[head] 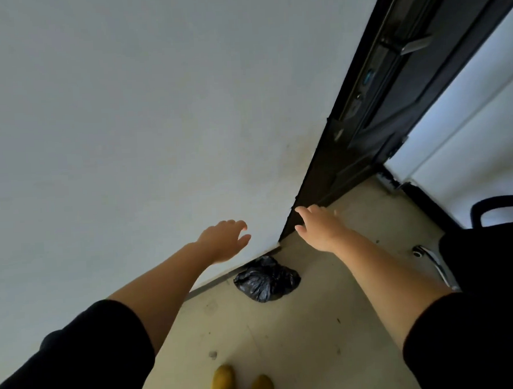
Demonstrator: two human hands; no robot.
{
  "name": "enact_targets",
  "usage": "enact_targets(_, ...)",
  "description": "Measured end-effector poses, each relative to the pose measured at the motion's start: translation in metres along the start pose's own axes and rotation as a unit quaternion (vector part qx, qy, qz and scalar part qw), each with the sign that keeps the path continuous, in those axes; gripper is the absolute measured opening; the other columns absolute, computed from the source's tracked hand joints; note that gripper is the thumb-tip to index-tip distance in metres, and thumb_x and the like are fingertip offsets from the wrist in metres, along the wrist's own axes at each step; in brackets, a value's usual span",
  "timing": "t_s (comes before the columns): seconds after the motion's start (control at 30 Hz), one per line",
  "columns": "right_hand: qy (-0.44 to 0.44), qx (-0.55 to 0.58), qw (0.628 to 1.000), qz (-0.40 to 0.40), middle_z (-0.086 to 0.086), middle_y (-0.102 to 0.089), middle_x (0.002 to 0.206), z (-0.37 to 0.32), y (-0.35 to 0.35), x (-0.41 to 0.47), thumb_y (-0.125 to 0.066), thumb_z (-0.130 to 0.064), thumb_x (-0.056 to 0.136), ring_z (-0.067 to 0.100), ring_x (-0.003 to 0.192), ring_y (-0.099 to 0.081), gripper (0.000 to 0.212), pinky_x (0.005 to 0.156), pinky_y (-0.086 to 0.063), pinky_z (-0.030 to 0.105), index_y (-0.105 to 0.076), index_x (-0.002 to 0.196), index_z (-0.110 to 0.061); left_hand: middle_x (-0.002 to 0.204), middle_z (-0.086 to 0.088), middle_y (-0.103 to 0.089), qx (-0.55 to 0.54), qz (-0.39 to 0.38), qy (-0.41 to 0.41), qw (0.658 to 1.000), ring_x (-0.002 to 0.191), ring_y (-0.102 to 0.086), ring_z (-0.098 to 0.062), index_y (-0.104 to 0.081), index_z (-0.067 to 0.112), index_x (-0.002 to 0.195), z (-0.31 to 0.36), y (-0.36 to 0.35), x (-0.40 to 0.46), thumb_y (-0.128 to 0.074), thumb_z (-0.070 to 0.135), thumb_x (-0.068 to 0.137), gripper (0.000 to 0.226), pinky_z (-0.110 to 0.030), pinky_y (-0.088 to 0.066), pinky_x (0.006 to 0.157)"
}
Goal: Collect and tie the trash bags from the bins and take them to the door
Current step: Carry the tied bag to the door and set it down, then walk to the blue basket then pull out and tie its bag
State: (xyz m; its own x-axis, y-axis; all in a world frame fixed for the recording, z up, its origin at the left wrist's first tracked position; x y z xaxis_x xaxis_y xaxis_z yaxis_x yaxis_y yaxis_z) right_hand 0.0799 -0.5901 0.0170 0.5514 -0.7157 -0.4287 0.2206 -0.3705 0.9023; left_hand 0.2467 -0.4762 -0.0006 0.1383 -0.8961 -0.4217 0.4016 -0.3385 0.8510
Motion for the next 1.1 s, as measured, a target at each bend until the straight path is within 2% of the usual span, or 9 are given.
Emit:
enact_targets(0.1,0.029,-0.029,0.999,0.021,0.008,-0.039,0.142,-0.024,0.019,-0.026,-0.033,-0.033,0.1,0.029,0.13,-0.037,0.044,0.113,-0.019,0.056,-0.028,0.142,-0.021,0.136,-0.008,-0.05,-0.014,0.012,0.008,1.0,0.123,-0.049,-0.026,-0.041,0.017,0.137,0.004,0.005,-0.034,-0.033,0.04,0.1,0.044,-0.041,-0.04,0.102)
enact_targets(0.23,0.077,-0.06,0.995,0.003,0.009,-0.039,0.14,-0.061,0.015,-0.047,-0.029,-0.031,0.1,0.029,0.129,-0.037,0.042,0.112,-0.019,0.054,-0.03,0.141,-0.02,0.135,-0.009,-0.05,-0.02,0.022,0.041,0.999,0.121,-0.05,-0.027,-0.042,0.017,0.136,-0.002,-0.009,-0.079,-0.033,0.039,0.099,0.044,-0.04,-0.04,0.099)
enact_targets(0.47,0.2,-0.121,0.971,-0.054,0.01,-0.036,0.143,-0.149,-0.015,-0.063,-0.027,-0.033,0.099,0.03,0.131,-0.035,0.044,0.111,-0.02,0.054,-0.03,0.141,-0.019,0.136,-0.011,-0.049,-0.086,0.056,0.182,0.978,0.12,-0.05,-0.028,-0.041,0.015,0.136,-0.054,-0.043,-0.174,-0.034,0.037,0.099,0.043,-0.04,-0.04,0.099)
enact_targets(0.67,0.319,-0.2,0.924,-0.071,0.011,-0.038,0.143,-0.246,-0.059,-0.106,-0.026,-0.032,0.098,0.03,0.129,-0.037,0.045,0.108,-0.024,0.05,-0.033,0.14,-0.017,0.131,-0.01,-0.052,-0.163,0.08,0.33,0.926,0.117,-0.052,-0.028,-0.044,0.016,0.132,-0.098,-0.106,-0.301,-0.036,0.035,0.098,0.04,-0.043,-0.044,0.097)
enact_targets(0.77,0.375,-0.234,0.892,-0.09,0.011,-0.038,0.142,-0.302,-0.089,-0.143,-0.025,-0.03,0.098,0.03,0.128,-0.037,0.043,0.107,-0.026,0.049,-0.034,0.139,-0.018,0.132,-0.008,-0.052,-0.204,0.091,0.398,0.89,0.119,-0.05,-0.028,-0.044,0.017,0.132,-0.114,-0.143,-0.375,-0.036,0.037,0.097,0.041,-0.044,-0.044,0.098)
enact_targets(0.93,0.475,-0.283,0.823,-0.127,0.011,-0.037,0.144,-0.4,-0.151,-0.232,-0.027,-0.037,0.099,0.03,0.131,-0.035,0.046,0.103,-0.034,0.045,-0.031,0.142,-0.022,0.133,-0.008,-0.052,-0.253,0.093,0.493,0.827,0.121,-0.049,-0.027,-0.044,0.017,0.132,-0.129,-0.215,-0.503,-0.032,0.037,0.099,0.041,-0.042,-0.042,0.099)
enact_targets(1.1,0.539,-0.335,0.757,-0.157,0.012,-0.032,0.148,-0.493,-0.225,-0.338,-0.029,-0.038,0.1,0.031,0.136,-0.032,0.05,0.106,-0.033,0.046,-0.028,0.144,-0.017,0.136,-0.006,-0.05,-0.309,0.082,0.554,0.768,0.124,-0.048,-0.026,-0.043,0.017,0.134,-0.138,-0.292,-0.621,-0.031,0.04,0.1,0.043,-0.041,-0.041,0.099)
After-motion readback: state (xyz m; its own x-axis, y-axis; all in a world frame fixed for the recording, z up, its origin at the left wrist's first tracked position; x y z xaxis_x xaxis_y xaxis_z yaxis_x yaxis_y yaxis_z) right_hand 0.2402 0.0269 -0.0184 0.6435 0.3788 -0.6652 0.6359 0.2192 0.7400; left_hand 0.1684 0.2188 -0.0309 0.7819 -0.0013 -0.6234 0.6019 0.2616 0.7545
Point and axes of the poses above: each hand's wrist, its own x-axis towards the middle knuckle, its own y-axis out of the back of the hand, z = x × y, the point moved 6 cm from there along x, towards the middle knuckle
